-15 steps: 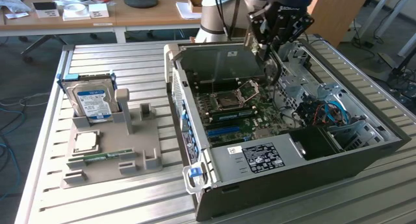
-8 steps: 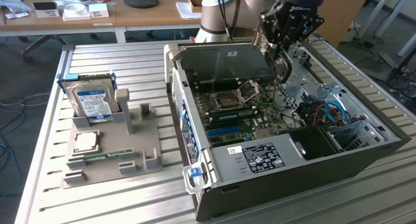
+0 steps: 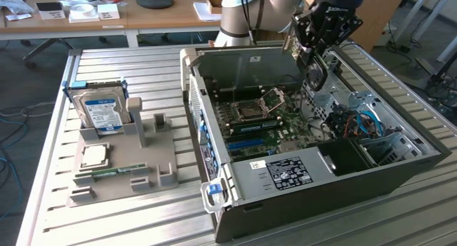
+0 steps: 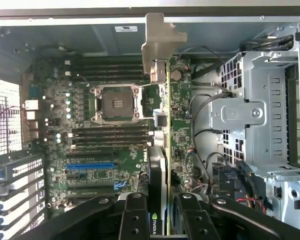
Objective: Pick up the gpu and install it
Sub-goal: 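Pick up the gpu and move the gpu toward the slot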
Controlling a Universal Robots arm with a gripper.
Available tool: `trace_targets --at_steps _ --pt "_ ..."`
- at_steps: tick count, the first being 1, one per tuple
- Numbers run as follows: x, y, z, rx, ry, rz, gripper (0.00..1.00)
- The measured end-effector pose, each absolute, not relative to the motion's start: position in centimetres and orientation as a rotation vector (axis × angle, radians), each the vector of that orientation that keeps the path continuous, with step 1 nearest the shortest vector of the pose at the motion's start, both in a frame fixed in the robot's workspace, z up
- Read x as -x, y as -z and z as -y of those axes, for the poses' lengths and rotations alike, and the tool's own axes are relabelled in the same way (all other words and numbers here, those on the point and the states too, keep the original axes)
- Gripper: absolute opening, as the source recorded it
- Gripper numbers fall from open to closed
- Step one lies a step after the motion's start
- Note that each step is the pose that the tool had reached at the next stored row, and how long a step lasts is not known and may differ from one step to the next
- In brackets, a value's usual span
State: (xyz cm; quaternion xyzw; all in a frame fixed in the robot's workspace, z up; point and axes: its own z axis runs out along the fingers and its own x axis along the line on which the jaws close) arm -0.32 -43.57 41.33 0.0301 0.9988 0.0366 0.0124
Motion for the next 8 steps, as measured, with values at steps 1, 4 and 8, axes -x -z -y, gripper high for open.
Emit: trace_targets --at_steps 1,4,8 --pt "0.32 -41.33 43.57 -0.094 -0.114 -3.113 0.27" --pt "0.27 -41.33 43.57 -0.093 -0.114 -3.113 0.27" --pt "-0.33 -41.29 43.56 -0.077 -0.118 -3.114 0.27"
